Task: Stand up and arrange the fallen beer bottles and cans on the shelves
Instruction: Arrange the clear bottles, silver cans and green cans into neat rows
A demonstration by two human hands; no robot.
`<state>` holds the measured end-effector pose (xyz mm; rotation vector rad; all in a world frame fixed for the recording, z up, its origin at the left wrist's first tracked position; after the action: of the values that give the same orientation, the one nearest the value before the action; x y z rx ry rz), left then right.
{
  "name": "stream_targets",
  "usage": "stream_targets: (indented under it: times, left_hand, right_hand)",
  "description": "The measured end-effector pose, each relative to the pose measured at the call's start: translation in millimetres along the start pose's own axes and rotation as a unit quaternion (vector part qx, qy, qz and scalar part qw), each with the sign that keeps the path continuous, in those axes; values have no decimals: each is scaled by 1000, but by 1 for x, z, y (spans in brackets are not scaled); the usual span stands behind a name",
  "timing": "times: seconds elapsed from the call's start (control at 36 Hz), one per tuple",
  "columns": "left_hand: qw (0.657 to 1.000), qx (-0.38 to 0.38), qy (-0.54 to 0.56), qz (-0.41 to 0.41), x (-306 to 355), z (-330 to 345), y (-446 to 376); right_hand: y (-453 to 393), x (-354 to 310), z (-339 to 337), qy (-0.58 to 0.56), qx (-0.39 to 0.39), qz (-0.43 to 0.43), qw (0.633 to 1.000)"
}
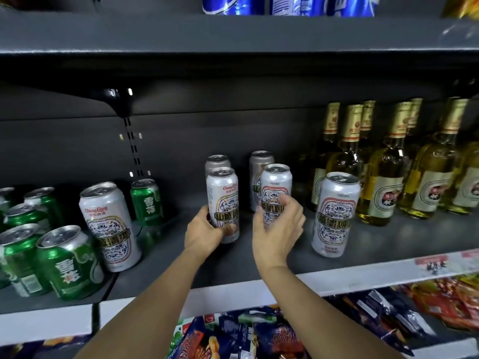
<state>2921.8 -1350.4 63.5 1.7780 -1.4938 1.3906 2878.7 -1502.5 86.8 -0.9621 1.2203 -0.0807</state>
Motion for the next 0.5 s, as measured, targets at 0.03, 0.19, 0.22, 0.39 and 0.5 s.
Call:
stream_targets:
  times: [0.03,0.19,0.22,0.39,0.5]
  left_hand:
    - [1000,-2,6,1,0,1,0]
    - [1000,9,-17,17,-4,4,-2]
    - [1000,8,-17,17,-5,4,-3]
    - [1000,-5,-14,9,-5,4,-6]
    - [1000,-7,-3,11,-4,4,-5]
  right_hand:
    - [-2,4,1,14,-11,17,1000]
    - [-15,29,9,119,-166,129,970]
    - [-19,33,10,128,-185,147,963]
    - [-29,49,15,138,-233,137,953]
    - [-32,52,15,137,-252,132,949]
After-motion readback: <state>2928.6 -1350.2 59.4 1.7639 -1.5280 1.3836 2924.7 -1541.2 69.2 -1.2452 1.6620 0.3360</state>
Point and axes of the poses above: each hand's wrist, its own y-axis away from the middle knuckle, its own z-axis out of the palm, x = y × z, the point moved 2 cm from there along -y, towards the middle knuckle, and after that the axes turned 5 degrees about x, right-handed, at the moved point
